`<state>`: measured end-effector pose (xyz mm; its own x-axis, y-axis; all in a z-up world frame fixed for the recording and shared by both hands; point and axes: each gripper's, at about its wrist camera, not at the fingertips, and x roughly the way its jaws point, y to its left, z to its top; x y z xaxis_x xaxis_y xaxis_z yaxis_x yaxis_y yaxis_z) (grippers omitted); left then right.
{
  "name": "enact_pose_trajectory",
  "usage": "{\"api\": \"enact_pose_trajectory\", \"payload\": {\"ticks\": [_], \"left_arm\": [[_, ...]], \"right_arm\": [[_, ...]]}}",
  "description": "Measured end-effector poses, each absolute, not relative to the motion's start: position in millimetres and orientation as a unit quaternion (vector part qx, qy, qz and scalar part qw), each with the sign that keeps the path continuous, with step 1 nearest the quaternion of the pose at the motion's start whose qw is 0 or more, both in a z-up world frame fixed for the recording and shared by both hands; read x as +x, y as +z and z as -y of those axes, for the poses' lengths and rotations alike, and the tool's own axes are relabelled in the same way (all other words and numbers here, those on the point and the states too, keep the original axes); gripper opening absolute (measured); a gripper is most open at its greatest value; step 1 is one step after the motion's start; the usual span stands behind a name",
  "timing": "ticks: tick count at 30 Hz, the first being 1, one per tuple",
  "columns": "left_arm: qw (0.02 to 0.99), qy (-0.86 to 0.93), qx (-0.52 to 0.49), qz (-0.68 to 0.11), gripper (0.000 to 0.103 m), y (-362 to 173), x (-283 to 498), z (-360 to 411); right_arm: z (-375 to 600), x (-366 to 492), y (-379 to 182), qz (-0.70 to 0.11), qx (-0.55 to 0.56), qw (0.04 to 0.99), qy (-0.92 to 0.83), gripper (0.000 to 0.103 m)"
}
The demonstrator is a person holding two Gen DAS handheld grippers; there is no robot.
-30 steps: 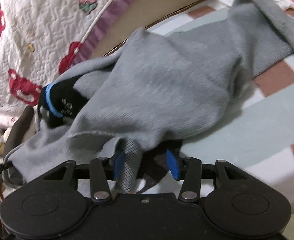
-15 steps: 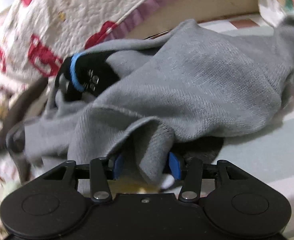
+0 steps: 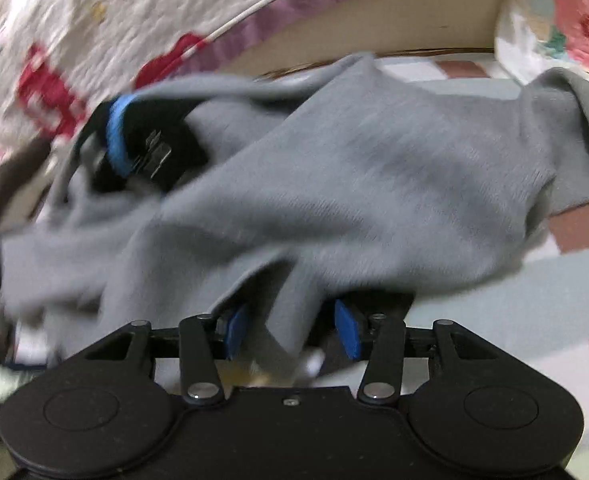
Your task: Fold clothes
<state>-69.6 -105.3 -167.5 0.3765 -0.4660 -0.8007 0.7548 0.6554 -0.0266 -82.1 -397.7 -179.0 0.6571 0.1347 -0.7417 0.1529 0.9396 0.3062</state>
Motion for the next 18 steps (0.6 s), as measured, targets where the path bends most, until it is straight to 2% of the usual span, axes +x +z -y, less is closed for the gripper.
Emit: {"api": "enact_pose_trajectory", "payload": {"ticks": [5, 12, 16, 18], "left_arm": [[0.817, -0.375, 0.222, -0.377, 0.033, -169, -74, 118], [0.838, -0.362, 0.200, -0.356, 0.033, -153, -73, 113], [0.842, -0.363, 0.206, -0.342, 0.033, -149, -82, 115], [0.829, -0.388, 0.205, -0.347, 0.034, -150, -89, 116]], "right_arm": [[362, -105, -181, -0.420, 0.057, 0.905, 0.038, 0.053], [321, -119, -166, -0.379, -0.163, 0.910, 0.034, 0.049], [327, -106, -178, -0.408, -0.074, 0.906, 0.086, 0.050], [332, -101, -176, -0.385, -0.049, 0.918, 0.085, 0.049]]}}
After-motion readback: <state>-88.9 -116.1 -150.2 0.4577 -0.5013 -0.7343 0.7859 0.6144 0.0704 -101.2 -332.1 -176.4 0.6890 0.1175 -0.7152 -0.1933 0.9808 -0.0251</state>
